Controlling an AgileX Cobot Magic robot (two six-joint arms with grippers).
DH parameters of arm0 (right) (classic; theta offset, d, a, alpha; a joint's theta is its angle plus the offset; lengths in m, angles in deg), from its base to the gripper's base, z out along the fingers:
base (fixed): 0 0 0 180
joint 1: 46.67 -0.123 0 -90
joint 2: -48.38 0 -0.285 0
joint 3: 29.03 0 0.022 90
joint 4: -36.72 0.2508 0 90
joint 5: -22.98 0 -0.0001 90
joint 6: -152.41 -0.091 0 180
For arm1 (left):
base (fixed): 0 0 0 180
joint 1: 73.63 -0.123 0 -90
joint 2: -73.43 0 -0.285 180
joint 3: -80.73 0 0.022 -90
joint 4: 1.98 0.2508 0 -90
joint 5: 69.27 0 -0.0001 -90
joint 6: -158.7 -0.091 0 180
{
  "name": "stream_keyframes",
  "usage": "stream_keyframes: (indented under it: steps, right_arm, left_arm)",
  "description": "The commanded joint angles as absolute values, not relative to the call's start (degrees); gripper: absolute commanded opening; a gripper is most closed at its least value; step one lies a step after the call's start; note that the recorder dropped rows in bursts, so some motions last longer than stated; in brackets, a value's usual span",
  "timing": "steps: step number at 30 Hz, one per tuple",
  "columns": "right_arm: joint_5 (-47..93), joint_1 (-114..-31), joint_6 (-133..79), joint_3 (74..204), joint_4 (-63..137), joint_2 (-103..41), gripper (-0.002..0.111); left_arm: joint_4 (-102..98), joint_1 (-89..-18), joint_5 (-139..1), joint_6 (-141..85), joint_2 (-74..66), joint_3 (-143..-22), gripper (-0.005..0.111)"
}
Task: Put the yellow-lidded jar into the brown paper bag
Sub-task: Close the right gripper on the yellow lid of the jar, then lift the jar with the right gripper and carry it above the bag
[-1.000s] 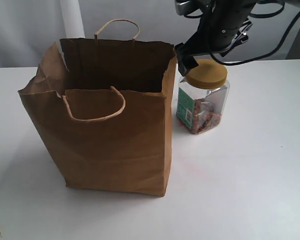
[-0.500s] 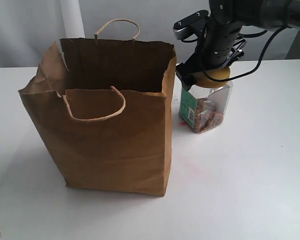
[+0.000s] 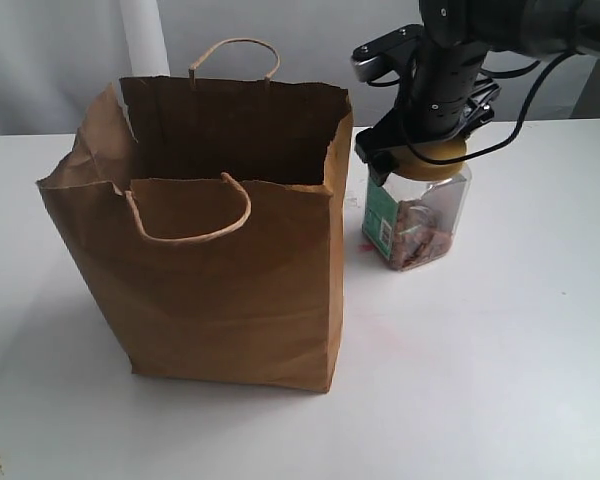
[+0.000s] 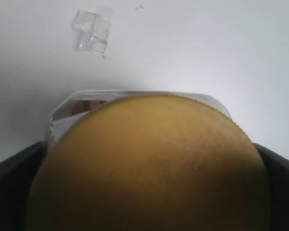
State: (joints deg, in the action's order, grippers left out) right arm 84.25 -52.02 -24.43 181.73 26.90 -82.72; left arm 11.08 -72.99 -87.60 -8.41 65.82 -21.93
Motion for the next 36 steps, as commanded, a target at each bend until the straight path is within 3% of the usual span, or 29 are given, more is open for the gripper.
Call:
stream_keyframes:
  steps: [1, 4, 5, 36]
  right_arm:
    - [86.81, -51.80, -27.03, 181.79, 25.67, -82.94, 0.035]
    - [87.92, -51.80, -27.03, 181.79, 25.44, -82.94, 0.002]
    - [88.34, -51.80, -27.03, 181.79, 24.85, -82.94, 0.000]
    - [92.95, -52.00, -31.39, 181.79, 16.06, -49.28, 0.000]
  left_arm:
    - [10.86, -72.71, -87.06, -8.19, 65.65, -22.06, 0.001]
    - [10.86, -72.71, -87.06, -8.19, 65.65, -22.06, 0.001]
    - [10.86, -72.71, -87.06, -8.19, 65.65, -22.06, 0.001]
    - [10.86, -72.71, -87.06, -8.19, 65.65, -22.06, 0.001]
